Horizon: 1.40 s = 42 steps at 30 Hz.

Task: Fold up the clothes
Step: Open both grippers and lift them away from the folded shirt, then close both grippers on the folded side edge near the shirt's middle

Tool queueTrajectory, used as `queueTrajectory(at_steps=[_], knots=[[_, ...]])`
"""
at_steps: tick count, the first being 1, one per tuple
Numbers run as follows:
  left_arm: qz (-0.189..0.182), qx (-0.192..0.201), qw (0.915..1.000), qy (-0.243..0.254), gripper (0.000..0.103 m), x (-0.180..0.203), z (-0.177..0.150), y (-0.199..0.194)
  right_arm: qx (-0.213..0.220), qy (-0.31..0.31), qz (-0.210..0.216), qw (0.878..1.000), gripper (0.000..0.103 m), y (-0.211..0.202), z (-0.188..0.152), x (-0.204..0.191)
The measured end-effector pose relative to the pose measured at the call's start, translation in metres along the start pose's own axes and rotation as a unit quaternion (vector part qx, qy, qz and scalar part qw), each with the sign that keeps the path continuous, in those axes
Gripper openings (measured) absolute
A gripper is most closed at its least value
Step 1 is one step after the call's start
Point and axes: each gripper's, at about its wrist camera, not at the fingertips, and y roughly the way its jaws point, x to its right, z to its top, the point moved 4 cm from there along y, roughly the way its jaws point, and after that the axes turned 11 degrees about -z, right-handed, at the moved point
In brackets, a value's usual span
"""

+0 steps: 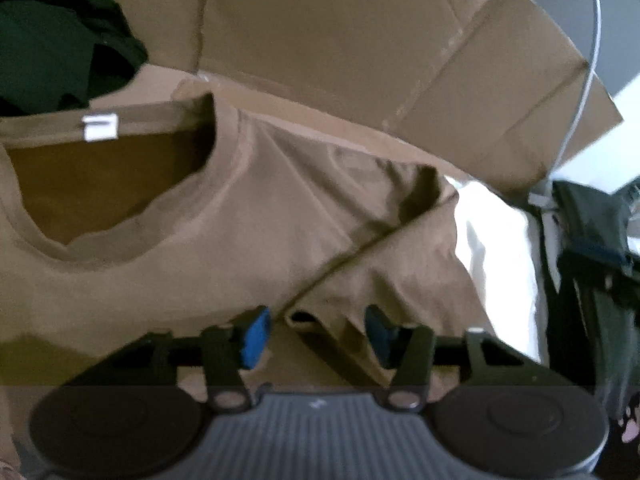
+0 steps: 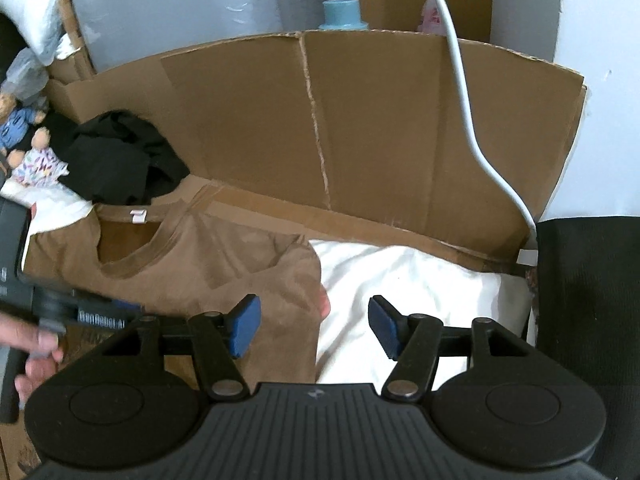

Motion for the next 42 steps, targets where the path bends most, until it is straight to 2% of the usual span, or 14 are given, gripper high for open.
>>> queueTrajectory(at_steps=[2,6,8,9,11,13,14,25,30,33,35,36,40,42], knots=[[0.013,-0.003,0.9999,0.007,0.028,-0.003,-0.001,-0.001,0.000,0.001,0.001,1.000,0.065,0.000,0.001,0.000],[0.045,0.002,0.9989,-0.012,0.025,-0.017,-0.001,-0.012,-0.001,-0.005,0.000,1.000,0.065,-0.002,-0.001,-0.001],[0.046,0.010,0.9988,-0.016,0.027,-0.020,0.000,-0.018,-0.003,-0.007,-0.003,1.000,0.065,-0.003,-0.004,-0.002],[0.046,0.011,0.9988,-0.016,0.029,-0.020,0.001,-0.019,-0.004,-0.009,-0.003,1.000,0.065,-0.004,-0.005,-0.003],[0.039,0.017,0.9990,-0.013,0.048,-0.018,0.002,-0.022,-0.004,-0.011,-0.003,1.000,0.065,-0.005,-0.006,-0.003],[0.032,0.025,0.9991,-0.009,0.059,-0.014,0.004,-0.023,-0.003,-0.012,-0.002,1.000,0.065,-0.006,-0.006,-0.004],[0.028,0.029,0.9992,-0.005,0.061,-0.011,0.005,-0.023,-0.003,-0.012,-0.002,1.000,0.065,-0.006,-0.005,-0.004],[0.002,0.018,0.9998,0.004,0.061,-0.002,0.000,-0.001,0.001,0.010,-0.014,1.000,0.065,0.004,0.015,0.009],[-0.016,0.030,0.9994,-0.003,0.061,-0.006,-0.002,0.000,-0.004,0.014,-0.024,1.000,0.065,0.017,0.031,0.016],[-0.026,0.032,0.9991,-0.001,0.055,-0.009,-0.002,0.001,-0.013,0.037,-0.023,0.999,0.065,0.030,0.038,0.019],[-0.037,0.029,0.9989,-0.005,0.044,-0.015,-0.003,0.000,-0.020,0.051,-0.021,0.998,0.065,0.041,0.041,0.018],[-0.041,0.030,0.9987,-0.011,0.043,-0.018,-0.004,-0.001,-0.028,0.062,-0.015,0.998,0.065,0.048,0.042,0.016],[-0.062,0.035,0.9972,-0.024,0.041,-0.027,-0.009,-0.007,-0.050,0.074,0.003,0.996,0.065,0.071,0.045,0.001],[-0.062,0.030,0.9976,-0.007,0.041,-0.026,-0.013,-0.008,-0.056,0.072,0.003,0.996,0.065,0.078,0.045,-0.006]])
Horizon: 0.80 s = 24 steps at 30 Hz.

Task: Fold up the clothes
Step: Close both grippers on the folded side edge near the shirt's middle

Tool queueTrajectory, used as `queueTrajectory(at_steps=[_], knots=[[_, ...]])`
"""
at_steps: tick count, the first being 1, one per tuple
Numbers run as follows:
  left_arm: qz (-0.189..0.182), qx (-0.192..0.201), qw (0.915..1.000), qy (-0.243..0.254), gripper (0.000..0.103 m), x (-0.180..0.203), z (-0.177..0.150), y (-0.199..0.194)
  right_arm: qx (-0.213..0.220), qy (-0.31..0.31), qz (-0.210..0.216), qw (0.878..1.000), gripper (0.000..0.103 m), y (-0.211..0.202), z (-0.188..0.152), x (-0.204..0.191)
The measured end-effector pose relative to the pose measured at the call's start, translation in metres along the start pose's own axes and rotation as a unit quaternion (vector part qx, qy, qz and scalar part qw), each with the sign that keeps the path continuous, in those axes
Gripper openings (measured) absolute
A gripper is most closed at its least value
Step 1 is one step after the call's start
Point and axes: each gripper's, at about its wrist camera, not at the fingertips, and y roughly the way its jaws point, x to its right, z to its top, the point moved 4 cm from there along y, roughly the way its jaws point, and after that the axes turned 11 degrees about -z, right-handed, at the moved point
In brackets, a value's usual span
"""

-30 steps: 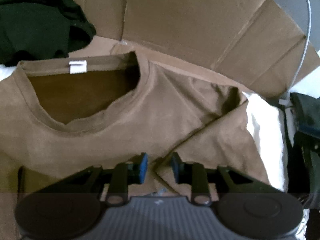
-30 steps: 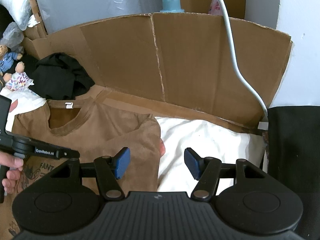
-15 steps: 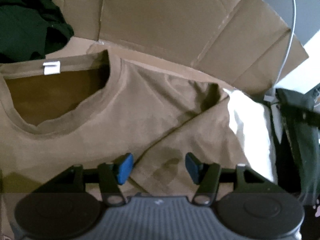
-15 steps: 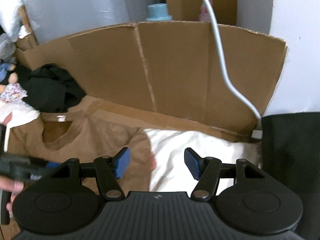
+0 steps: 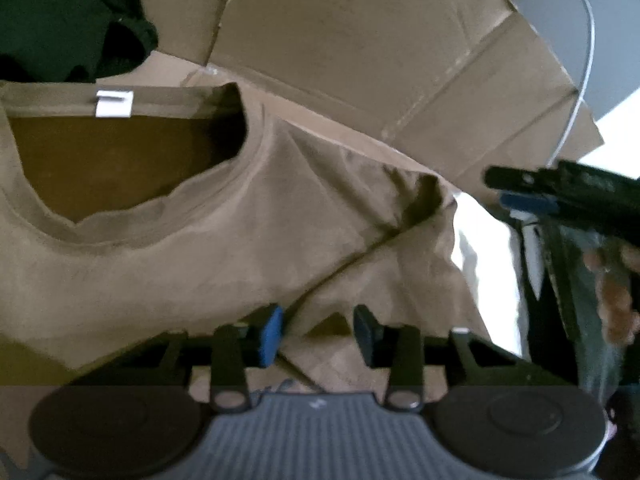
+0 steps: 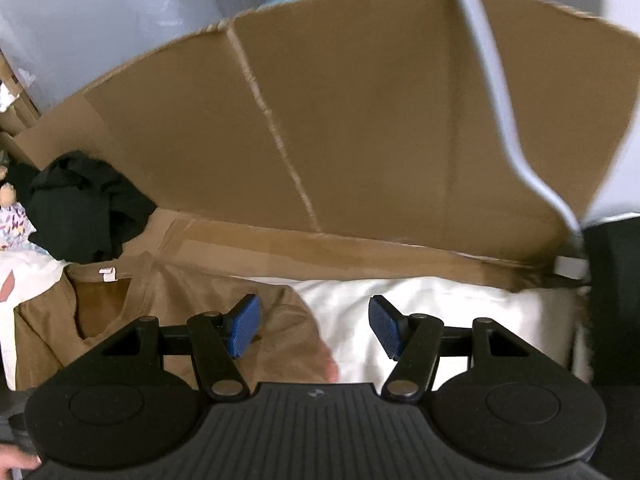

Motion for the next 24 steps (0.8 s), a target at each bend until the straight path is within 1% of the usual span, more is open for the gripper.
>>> queueTrajectory(at_steps=[2,3,4,5,8,10,11,12,13,14,16,18,21,24], knots=[[-0.003,-0.010,0.9997,0.020,0.041,0.002,-0.008,-0.001,-0.009,-0.001,-0.004,1.000,0.065,0.009,0.001,-0.008],[-0.006,-0.011,0.9997,0.020,0.041,0.002,-0.010,-0.002,-0.013,-0.002,-0.009,1.000,0.065,0.013,0.000,-0.011],[-0.007,-0.010,0.9997,0.020,0.037,0.002,-0.010,-0.002,-0.022,-0.004,-0.016,1.000,0.065,0.019,-0.001,-0.016],[-0.005,-0.010,0.9997,0.020,0.031,0.001,-0.011,-0.003,-0.030,-0.006,-0.022,0.999,0.065,0.024,-0.002,-0.019],[-0.001,-0.008,0.9999,0.011,0.018,-0.002,-0.010,-0.006,-0.038,-0.007,-0.028,0.999,0.065,0.034,-0.004,-0.029],[-0.002,-0.001,1.0000,0.002,0.014,-0.006,-0.008,-0.007,-0.042,-0.009,-0.033,0.999,0.063,0.037,-0.004,-0.033],[-0.003,0.000,1.0000,0.001,0.013,-0.007,-0.008,-0.008,-0.042,-0.006,-0.033,0.999,0.059,0.038,-0.004,-0.034],[-0.003,0.001,1.0000,0.001,0.013,-0.008,-0.007,-0.007,-0.043,-0.001,-0.030,0.999,0.050,0.039,-0.003,-0.035],[-0.004,0.003,1.0000,0.002,0.012,-0.008,-0.007,-0.007,-0.045,0.002,-0.030,0.999,0.043,0.040,-0.002,-0.035],[-0.005,0.004,1.0000,0.002,0.010,-0.007,-0.006,-0.008,-0.048,0.000,-0.031,0.998,0.040,0.041,-0.002,-0.035],[-0.012,0.011,0.9999,0.001,0.006,-0.007,-0.005,-0.009,-0.046,-0.009,-0.040,0.998,0.024,0.041,-0.002,-0.034],[-0.019,0.017,0.9997,0.001,0.004,-0.006,-0.003,-0.010,-0.044,-0.007,-0.047,0.998,0.020,0.042,0.001,-0.029],[-0.022,0.015,0.9997,0.004,0.003,-0.005,-0.002,-0.009,-0.039,0.000,-0.054,0.998,0.013,0.044,0.004,-0.018],[-0.023,0.016,0.9995,0.013,0.002,-0.006,-0.003,-0.013,-0.034,0.003,-0.059,0.998,0.012,0.047,0.006,-0.012]])
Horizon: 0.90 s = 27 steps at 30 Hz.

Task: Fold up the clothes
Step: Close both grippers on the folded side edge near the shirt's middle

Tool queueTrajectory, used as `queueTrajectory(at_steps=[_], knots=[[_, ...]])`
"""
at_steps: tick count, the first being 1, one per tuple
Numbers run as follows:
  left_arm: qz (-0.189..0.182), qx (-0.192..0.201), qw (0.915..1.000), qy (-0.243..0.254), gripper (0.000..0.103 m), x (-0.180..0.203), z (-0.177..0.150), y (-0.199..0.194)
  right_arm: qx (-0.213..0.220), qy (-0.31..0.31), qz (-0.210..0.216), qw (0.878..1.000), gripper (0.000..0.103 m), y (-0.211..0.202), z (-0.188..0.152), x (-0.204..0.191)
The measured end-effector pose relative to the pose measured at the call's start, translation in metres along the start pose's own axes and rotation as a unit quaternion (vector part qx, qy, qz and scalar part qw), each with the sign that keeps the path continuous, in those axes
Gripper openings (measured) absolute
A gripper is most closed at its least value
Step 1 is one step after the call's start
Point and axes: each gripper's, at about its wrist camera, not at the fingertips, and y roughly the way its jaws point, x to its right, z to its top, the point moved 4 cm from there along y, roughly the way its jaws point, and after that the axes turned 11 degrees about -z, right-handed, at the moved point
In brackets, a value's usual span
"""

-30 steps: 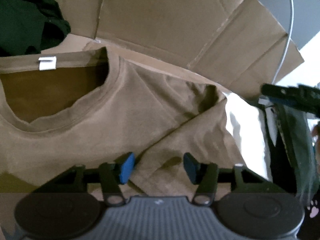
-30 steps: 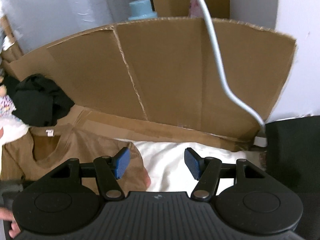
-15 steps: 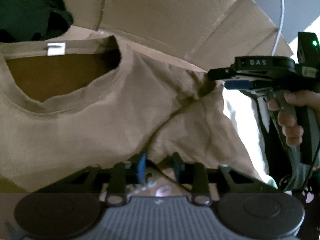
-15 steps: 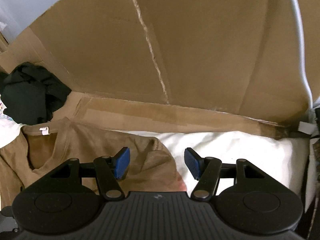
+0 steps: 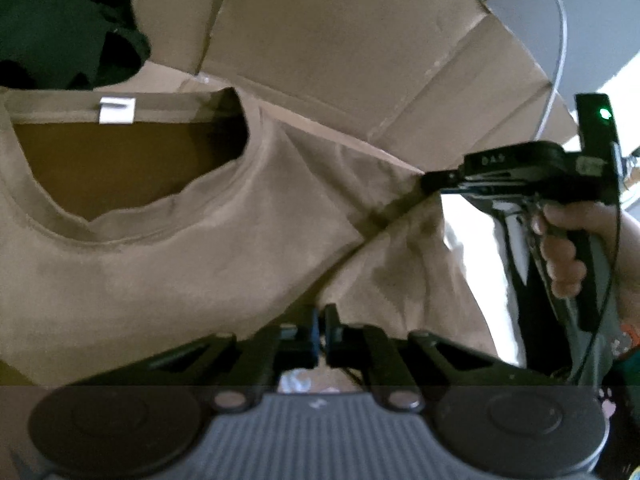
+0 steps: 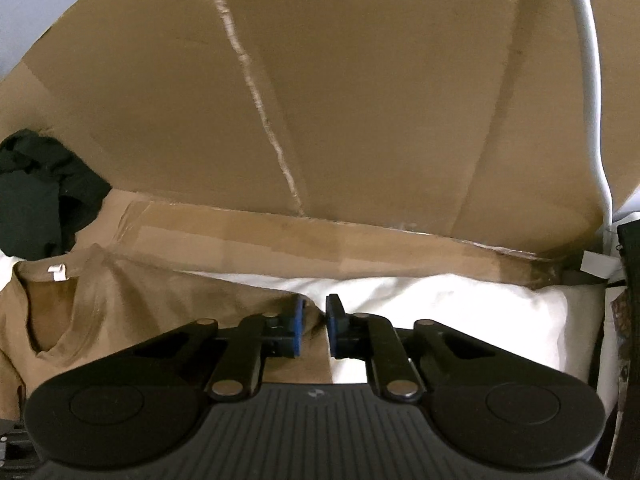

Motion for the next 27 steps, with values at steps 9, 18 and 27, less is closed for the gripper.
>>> queueTrajectory(at_steps=[9,18,27], knots=[[-0.001,0.022,0.9997,-0.015,0.012,-0.007,0.002,-0.009,0.037,0.043,0.026,0.998,0.044,-0.012,0.006,0.006],[0.024,0.027,0.9993,-0.012,0.037,-0.006,0.006,0.000,0.021,0.001,0.019,1.000,0.044,-0.009,-0.001,-0.005],[0.017,0.011,0.9998,0.008,0.002,-0.007,-0.001,0.009,0.011,-0.025,0.002,1.000,0.010,0.007,-0.003,-0.008]])
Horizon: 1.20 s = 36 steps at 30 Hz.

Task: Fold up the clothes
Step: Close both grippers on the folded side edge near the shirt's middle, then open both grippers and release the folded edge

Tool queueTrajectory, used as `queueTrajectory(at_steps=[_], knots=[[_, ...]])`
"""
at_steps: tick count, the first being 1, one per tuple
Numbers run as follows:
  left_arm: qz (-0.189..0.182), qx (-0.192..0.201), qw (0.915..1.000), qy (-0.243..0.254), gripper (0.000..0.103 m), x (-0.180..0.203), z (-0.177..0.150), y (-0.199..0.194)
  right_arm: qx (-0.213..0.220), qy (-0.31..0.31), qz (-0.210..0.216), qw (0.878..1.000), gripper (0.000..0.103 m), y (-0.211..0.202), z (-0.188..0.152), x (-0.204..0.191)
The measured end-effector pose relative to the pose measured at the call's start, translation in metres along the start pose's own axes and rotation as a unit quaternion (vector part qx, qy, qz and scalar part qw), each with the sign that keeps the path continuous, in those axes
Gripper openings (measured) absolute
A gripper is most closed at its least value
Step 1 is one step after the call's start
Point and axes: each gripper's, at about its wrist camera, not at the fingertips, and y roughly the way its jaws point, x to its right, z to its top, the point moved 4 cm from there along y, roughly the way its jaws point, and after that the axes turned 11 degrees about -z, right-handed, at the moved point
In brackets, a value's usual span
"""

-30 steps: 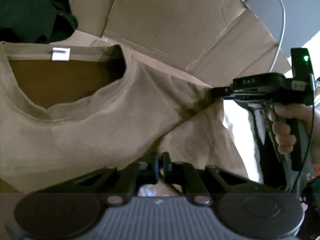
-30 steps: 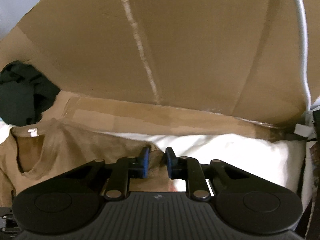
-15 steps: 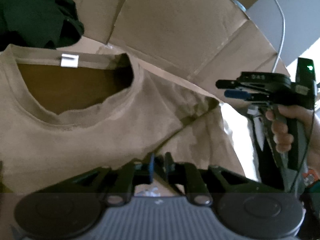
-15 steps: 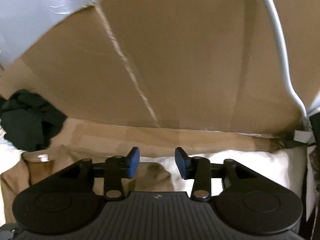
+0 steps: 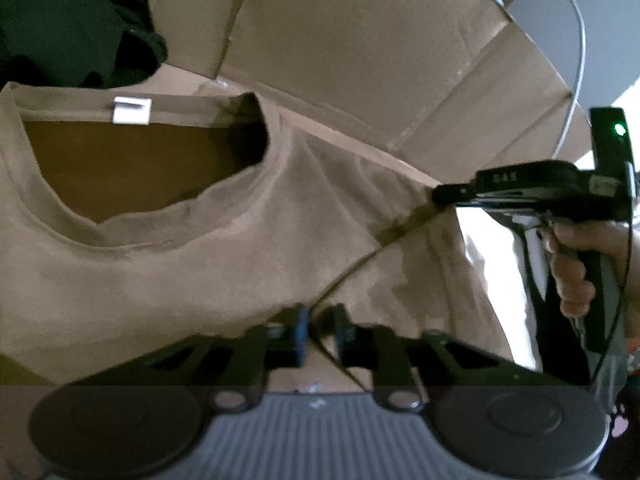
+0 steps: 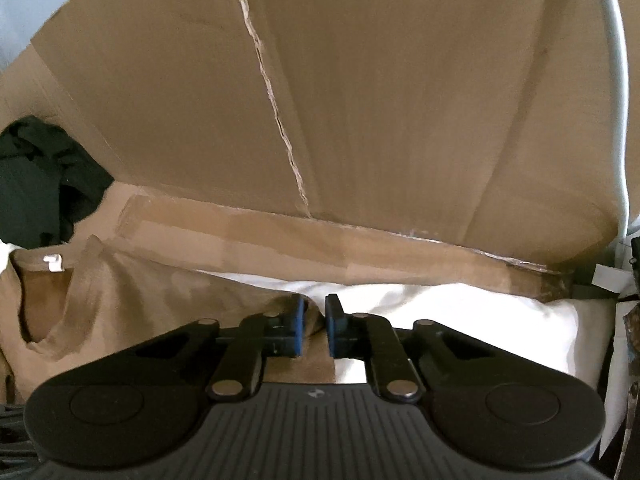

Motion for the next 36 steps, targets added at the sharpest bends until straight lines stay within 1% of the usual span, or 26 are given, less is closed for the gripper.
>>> queueTrajectory(at_steps=[3,5,7,8,9,11,14,16,17,18,19,20,21,23,25,27,28,31,34,35,36], knots=[[-0.018,-0.026,0.9994,0.016,0.001,0.002,-0.002,-0.004,0.002,0.001,-0.004,1.000,0.008,0.004,0.000,0.001],[-0.019,-0.021,0.9995,0.016,0.001,0.000,-0.001,-0.009,0.001,0.001,-0.004,1.000,0.008,0.006,0.001,0.001],[-0.019,-0.001,0.9998,0.004,0.001,-0.006,0.004,-0.018,0.003,-0.003,-0.006,1.000,0.008,0.007,0.000,-0.001],[-0.018,0.004,0.9998,0.002,0.001,-0.007,0.005,-0.020,0.005,-0.004,-0.008,1.000,0.008,0.008,0.000,-0.002],[-0.013,0.017,0.9998,-0.004,0.001,-0.009,0.008,-0.024,0.006,-0.005,-0.009,1.000,0.008,0.009,0.000,-0.004],[-0.010,0.019,0.9998,-0.002,0.001,-0.008,0.009,-0.024,0.009,-0.005,-0.011,1.000,0.008,0.009,0.000,-0.005],[0.012,-0.001,0.9999,0.000,0.002,-0.007,0.006,-0.014,0.014,-0.012,-0.012,1.000,0.008,0.009,-0.002,-0.007],[0.013,-0.011,0.9997,-0.015,0.004,-0.008,0.004,-0.008,0.012,-0.010,-0.006,1.000,0.010,0.008,-0.002,-0.006],[0.017,-0.013,0.9996,-0.019,0.006,-0.007,0.003,-0.006,0.011,-0.007,-0.001,1.000,0.014,0.007,-0.003,-0.004],[0.020,-0.010,0.9996,-0.020,0.007,-0.006,0.003,-0.008,0.010,-0.002,0.004,1.000,0.020,0.006,-0.003,-0.003],[0.019,-0.007,0.9996,-0.022,0.013,-0.005,0.003,-0.009,0.014,0.001,0.009,1.000,0.033,0.002,-0.004,0.000],[0.018,-0.006,0.9996,-0.023,0.020,-0.005,0.003,-0.009,0.020,0.001,0.012,1.000,0.040,-0.003,-0.004,0.001],[0.018,-0.001,0.9996,-0.024,0.023,-0.003,0.003,-0.011,0.026,-0.002,0.015,1.000,0.047,-0.008,-0.004,0.002],[0.023,0.008,0.9994,-0.026,0.032,0.001,0.000,-0.016,0.042,0.000,0.021,0.999,0.049,-0.020,-0.005,0.008],[0.026,0.010,0.9992,-0.027,0.034,0.004,-0.006,-0.019,0.056,0.006,0.028,0.998,0.049,-0.035,-0.008,0.016],[0.032,0.001,0.9992,-0.023,0.034,0.009,-0.012,-0.022,0.058,0.000,0.029,0.998,0.049,-0.047,-0.017,0.024],[0.041,-0.002,0.9990,-0.018,0.033,0.013,-0.012,-0.025,0.056,-0.004,0.027,0.998,0.049,-0.049,-0.019,0.027],[0.049,0.020,0.9986,-0.008,0.034,0.027,-0.006,-0.040,0.056,-0.008,0.016,0.998,0.049,-0.061,-0.024,0.036],[0.034,0.011,0.9994,-0.001,0.038,0.046,-0.004,-0.050,0.062,-0.020,0.013,0.998,0.049,-0.082,-0.028,0.043],[0.033,0.008,0.9994,0.002,0.041,0.050,-0.005,-0.052,0.064,-0.026,0.012,0.998,0.049,-0.089,-0.030,0.044],[0.033,0.002,0.9994,0.008,0.041,0.056,-0.007,-0.053,0.066,-0.032,0.011,0.997,0.049,-0.098,-0.032,0.045]])
